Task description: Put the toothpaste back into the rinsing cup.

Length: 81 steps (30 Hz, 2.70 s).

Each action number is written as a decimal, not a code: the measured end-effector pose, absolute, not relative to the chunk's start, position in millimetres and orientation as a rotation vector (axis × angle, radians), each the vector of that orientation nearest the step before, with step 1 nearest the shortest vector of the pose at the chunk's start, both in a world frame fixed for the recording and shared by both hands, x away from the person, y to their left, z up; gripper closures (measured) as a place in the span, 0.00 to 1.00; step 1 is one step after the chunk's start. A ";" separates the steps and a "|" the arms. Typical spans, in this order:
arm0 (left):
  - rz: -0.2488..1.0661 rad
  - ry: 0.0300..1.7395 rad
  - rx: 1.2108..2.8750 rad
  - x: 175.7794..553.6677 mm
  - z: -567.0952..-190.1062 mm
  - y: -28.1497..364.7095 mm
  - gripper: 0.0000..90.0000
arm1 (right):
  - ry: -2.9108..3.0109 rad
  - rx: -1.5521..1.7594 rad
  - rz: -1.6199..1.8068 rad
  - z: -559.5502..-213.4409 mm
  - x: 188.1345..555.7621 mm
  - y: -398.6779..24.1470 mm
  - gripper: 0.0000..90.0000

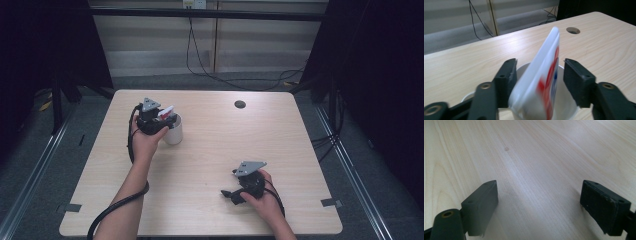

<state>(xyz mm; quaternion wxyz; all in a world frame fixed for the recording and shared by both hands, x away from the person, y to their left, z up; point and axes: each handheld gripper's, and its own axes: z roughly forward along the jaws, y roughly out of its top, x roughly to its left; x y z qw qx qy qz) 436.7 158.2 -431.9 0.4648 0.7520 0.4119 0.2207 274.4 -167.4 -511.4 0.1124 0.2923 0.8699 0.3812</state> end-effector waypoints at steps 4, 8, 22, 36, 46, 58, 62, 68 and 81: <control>0.551 1.008 1.866 435.6 -430.8 158.8 0.42 | 2.553 0.857 1.119 -511.4 274.4 -167.4 0.16; 0.545 1.001 1.869 434.4 -426.0 159.9 0.37 | 2.553 0.856 1.118 -511.4 274.5 -167.4 0.16; 0.519 1.010 1.888 426.8 -426.6 167.5 0.28 | 2.553 0.857 1.119 -511.4 274.4 -167.4 0.16; 0.468 1.002 1.905 411.2 -430.1 177.9 0.21 | 2.552 0.859 1.119 -511.4 274.4 -167.4 0.16; 0.418 0.977 1.904 394.4 -434.8 181.6 0.17 | 2.552 0.858 1.119 -511.4 274.3 -167.4 0.16; 0.390 0.968 1.953 373.9 -459.5 189.7 0.17 | 2.553 0.858 1.119 -511.4 274.3 -167.4 0.16; 0.377 0.976 1.962 367.4 -470.6 192.5 0.17 | 2.552 0.857 1.120 -511.4 274.3 -167.4 0.16; 0.367 0.974 1.984 359.1 -481.2 192.5 0.17 | 2.553 0.858 1.119 -511.4 274.3 -167.4 0.16; 0.348 0.956 2.047 344.0 -499.6 192.5 0.17 | 2.552 0.859 1.120 -511.4 274.3 -167.4 0.16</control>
